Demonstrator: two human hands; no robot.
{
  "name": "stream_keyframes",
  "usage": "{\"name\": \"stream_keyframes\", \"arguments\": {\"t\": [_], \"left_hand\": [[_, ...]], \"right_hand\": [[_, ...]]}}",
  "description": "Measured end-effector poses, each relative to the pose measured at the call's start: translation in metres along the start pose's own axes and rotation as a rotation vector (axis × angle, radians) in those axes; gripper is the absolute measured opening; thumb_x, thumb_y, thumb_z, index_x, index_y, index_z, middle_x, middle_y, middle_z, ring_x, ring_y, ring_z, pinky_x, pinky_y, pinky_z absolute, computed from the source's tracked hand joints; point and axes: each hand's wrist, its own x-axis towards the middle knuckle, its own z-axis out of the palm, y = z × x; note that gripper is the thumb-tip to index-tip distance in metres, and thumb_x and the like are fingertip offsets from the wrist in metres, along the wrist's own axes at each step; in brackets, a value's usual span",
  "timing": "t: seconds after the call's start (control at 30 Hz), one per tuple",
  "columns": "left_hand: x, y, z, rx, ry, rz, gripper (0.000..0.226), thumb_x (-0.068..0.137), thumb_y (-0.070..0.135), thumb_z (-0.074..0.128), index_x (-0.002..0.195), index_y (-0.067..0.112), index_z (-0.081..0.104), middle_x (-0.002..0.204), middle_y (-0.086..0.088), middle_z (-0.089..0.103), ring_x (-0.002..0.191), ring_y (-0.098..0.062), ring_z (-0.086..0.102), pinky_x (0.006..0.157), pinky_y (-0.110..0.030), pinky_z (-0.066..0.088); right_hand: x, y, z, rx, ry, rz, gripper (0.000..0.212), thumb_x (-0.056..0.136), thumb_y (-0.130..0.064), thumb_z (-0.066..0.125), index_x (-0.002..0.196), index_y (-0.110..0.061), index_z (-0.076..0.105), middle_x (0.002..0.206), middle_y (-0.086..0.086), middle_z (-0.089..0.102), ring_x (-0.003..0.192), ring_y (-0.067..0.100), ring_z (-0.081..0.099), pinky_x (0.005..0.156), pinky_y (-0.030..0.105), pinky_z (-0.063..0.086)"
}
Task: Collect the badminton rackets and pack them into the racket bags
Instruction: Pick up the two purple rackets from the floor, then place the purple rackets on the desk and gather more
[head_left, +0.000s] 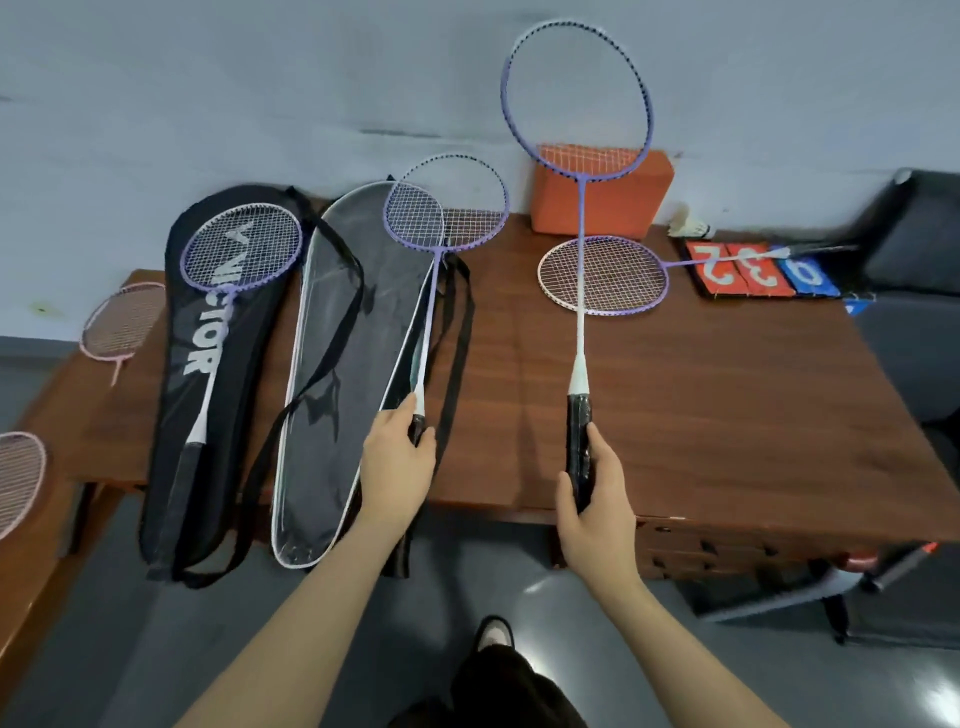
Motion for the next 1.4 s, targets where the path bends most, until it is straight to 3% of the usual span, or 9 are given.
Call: {"name": "stream_keyframes", "arguments": {"t": [0.1,0.3,0.4,0.53,0.7,0.87,1.03,1.23,1.4], "left_hand": [[0.023,0.006,0.025,-0.01,-0.019,-0.049,0.047,0.09,0.011,0.056,0.135,0.011,0.045,0.115,-0.012,0.055,0.105,-0.025,0.054,0.084,-0.021,0.034],[0.045,-0.002,0.06,0.074,-0.143,-0.064,0.052,0.087,0.015,0.058,0.136,0.012,0.041,0.108,-0.011,0.048,0.095,-0.026,0.054,0.087,-0.032,0.043],[0.05,-0.016,0.073,0.255,-0.297,0.002,0.062,0.085,0.025,0.062,0.14,0.012,0.035,0.116,-0.014,0.048,0.1,-0.033,0.054,0.089,-0.043,0.045],[0.049,-0.032,0.079,0.548,-0.381,0.184,0.063,0.09,0.038,0.052,0.143,0.012,0.028,0.128,-0.009,0.046,0.117,-0.029,0.042,0.095,-0.041,0.034],[0.053,-0.045,0.068,0.583,-0.4,0.329,0.059,0.093,0.041,0.045,0.143,0.016,0.029,0.141,-0.002,0.037,0.13,-0.023,0.029,0.103,-0.041,0.024],[0.059,-0.052,0.059,0.588,-0.458,0.349,0.06,0.093,0.045,0.042,0.146,0.022,0.024,0.151,0.003,0.025,0.139,-0.021,0.015,0.108,-0.041,0.01],[0.056,-0.051,0.058,0.626,-0.466,0.339,0.06,0.094,0.044,0.039,0.147,0.021,0.02,0.153,0.003,0.024,0.14,-0.022,0.014,0.111,-0.042,0.009],[0.056,-0.048,0.039,0.56,-0.369,0.346,0.05,0.095,0.035,0.044,0.14,0.016,0.036,0.151,-0.002,0.028,0.138,-0.02,0.02,0.109,-0.038,0.012],[0.068,-0.069,-0.019,0.468,-0.197,0.274,0.045,0.091,0.027,0.052,0.132,0.012,0.046,0.144,-0.008,0.038,0.133,-0.025,0.029,0.106,-0.04,0.018]], "right_hand": [[0.027,0.013,-0.003,-0.036,-0.053,-0.044,0.058,0.092,-0.014,0.054,0.144,-0.021,0.029,0.123,-0.018,0.044,0.098,-0.012,0.045,0.082,0.016,0.038],[0.054,0.03,-0.001,-0.059,-0.124,-0.097,0.058,0.09,-0.011,0.056,0.142,-0.02,0.032,0.111,-0.014,0.048,0.097,-0.006,0.047,0.079,0.016,0.039],[0.061,0.034,0.007,-0.104,-0.154,-0.121,0.058,0.09,-0.015,0.056,0.143,-0.023,0.031,0.105,-0.004,0.055,0.087,0.009,0.056,0.075,0.031,0.049],[0.058,0.039,0.023,-0.134,-0.177,-0.106,0.058,0.091,-0.016,0.055,0.143,-0.023,0.032,0.108,-0.004,0.057,0.087,0.015,0.058,0.077,0.041,0.051],[0.046,0.04,0.051,-0.147,-0.203,-0.039,0.055,0.092,-0.019,0.054,0.143,-0.021,0.033,0.122,-0.005,0.056,0.097,0.015,0.059,0.085,0.043,0.05],[0.043,0.04,0.082,-0.243,-0.192,0.001,0.053,0.091,-0.014,0.055,0.14,-0.012,0.036,0.127,0.005,0.055,0.111,0.024,0.055,0.094,0.037,0.044],[0.044,0.048,0.093,-0.406,-0.202,-0.029,0.055,0.084,-0.014,0.062,0.134,-0.016,0.04,0.113,0.012,0.052,0.089,0.029,0.051,0.078,0.04,0.043],[0.058,0.043,0.09,-0.454,-0.226,-0.002,0.044,0.087,-0.021,0.059,0.129,-0.011,0.048,0.121,0.012,0.049,0.101,0.031,0.047,0.084,0.039,0.033],[0.071,-0.001,0.111,-0.379,-0.199,-0.123,0.037,0.09,-0.019,0.054,0.126,-0.014,0.05,0.12,0.006,0.049,0.106,0.024,0.045,0.087,0.033,0.029]]}}
